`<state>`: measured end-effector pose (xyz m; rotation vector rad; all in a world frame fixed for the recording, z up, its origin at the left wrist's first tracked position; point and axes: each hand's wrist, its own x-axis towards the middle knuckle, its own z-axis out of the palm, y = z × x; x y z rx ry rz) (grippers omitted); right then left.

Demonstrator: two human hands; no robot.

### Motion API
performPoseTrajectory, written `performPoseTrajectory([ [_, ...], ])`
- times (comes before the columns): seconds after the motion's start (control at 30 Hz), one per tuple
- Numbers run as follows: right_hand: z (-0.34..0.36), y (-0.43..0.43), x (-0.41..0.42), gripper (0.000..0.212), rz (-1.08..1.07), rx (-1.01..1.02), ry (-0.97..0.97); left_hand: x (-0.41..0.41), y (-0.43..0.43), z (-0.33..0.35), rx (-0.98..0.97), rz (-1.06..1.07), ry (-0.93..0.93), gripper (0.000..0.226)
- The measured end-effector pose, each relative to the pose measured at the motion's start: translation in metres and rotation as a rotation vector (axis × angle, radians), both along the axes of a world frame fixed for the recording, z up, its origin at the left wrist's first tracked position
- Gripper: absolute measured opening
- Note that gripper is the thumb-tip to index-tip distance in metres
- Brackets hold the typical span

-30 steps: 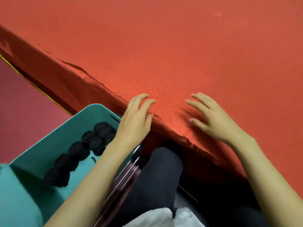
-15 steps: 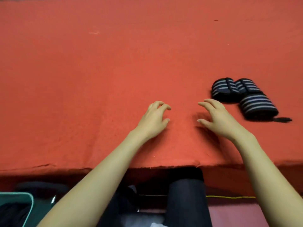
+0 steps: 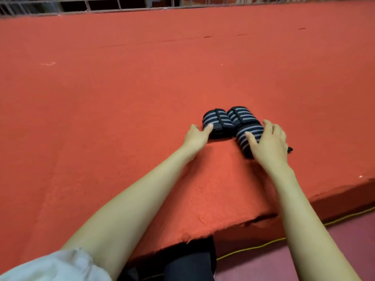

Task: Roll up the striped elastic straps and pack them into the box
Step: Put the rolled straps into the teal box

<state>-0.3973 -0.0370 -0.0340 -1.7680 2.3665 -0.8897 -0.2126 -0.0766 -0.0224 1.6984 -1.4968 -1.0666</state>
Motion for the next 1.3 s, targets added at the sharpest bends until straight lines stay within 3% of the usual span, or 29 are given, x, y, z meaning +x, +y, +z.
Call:
performPoseTrajectory([
  [0.2,0.001,-0.015,-0.016,0.064,0.044,0.159,-0.355,-0.025,-0.045,-0.003,0.077,0.016,-0.003,0.076],
  [0.47,0.0,-0.01,-0.009,0.072,0.046,0.123,-0.422,-0.033,-0.065,0.0,0.226,0.07,0.281,0.088],
  [0.73,0.003,0.027,0.027,0.073,0.226,0.133,-0.411,0.039,0.005,-0.003,0.043,0.026,0.099,0.066],
  [0.9,0.001,0.051,0.071,0.067,0.361,0.09,-0.468,0.114,0.08,0.006,-0.097,0.083,-0.118,0.078],
  [1.07,-0.011,0.065,0.144,0.063,0.447,0.047,-0.774,0.148,0.138,0.002,-0.097,0.167,-0.119,0.075],
  [1.23,-0.025,0.082,0.198,0.048,0.489,0.055,-1.3,0.181,0.17,-0.002,-0.228,0.354,-0.129,0.059],
  [1.3,-0.029,0.089,0.205,0.047,0.532,0.078,-1.293,0.196,0.18,-0.005,-0.267,0.384,-0.172,0.059],
])
